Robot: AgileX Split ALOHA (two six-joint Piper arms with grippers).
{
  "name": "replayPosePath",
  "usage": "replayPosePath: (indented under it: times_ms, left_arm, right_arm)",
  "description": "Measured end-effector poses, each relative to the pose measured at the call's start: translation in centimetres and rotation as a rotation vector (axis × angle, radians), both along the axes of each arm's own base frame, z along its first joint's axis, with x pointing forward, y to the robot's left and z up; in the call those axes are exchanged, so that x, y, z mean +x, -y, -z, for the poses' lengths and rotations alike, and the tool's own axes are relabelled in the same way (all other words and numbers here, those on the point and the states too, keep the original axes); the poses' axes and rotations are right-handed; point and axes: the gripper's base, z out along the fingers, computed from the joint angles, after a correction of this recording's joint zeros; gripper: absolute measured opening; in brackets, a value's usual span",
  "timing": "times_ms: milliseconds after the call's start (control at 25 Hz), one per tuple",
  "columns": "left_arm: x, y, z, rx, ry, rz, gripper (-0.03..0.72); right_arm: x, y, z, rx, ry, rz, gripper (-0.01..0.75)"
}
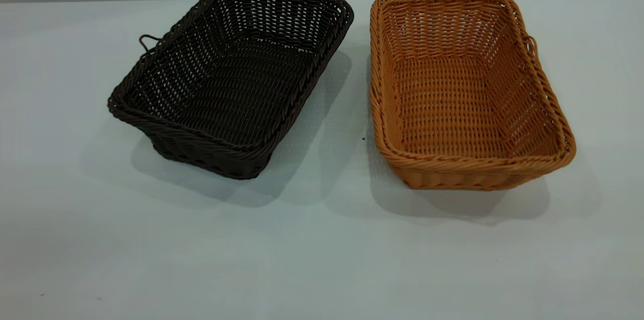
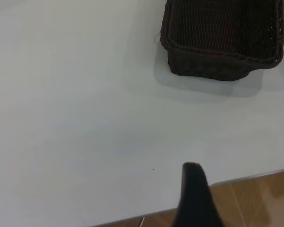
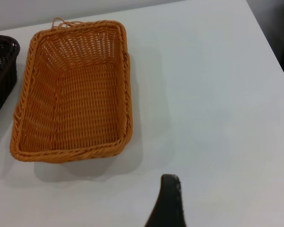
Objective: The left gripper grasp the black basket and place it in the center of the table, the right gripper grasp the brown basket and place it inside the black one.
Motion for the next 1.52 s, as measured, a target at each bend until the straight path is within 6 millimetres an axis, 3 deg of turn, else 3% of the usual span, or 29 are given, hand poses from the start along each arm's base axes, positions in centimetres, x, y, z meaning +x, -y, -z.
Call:
replayPosePath:
  times_ms: [1400, 1520]
  left_arm:
    - [0.0, -0.02, -0.01, 0.0, 0.002, 0.009, 0.446]
    - [0.3, -0.03, -0.81, -0.01, 0.019, 0.001, 0.446]
  right_arm:
    - [0.0, -0.07, -0.01, 0.007, 0.001, -0.004, 0.575]
    - [0.01, -0.24, -0.03, 0.025, 0.003, -0.016, 0.575]
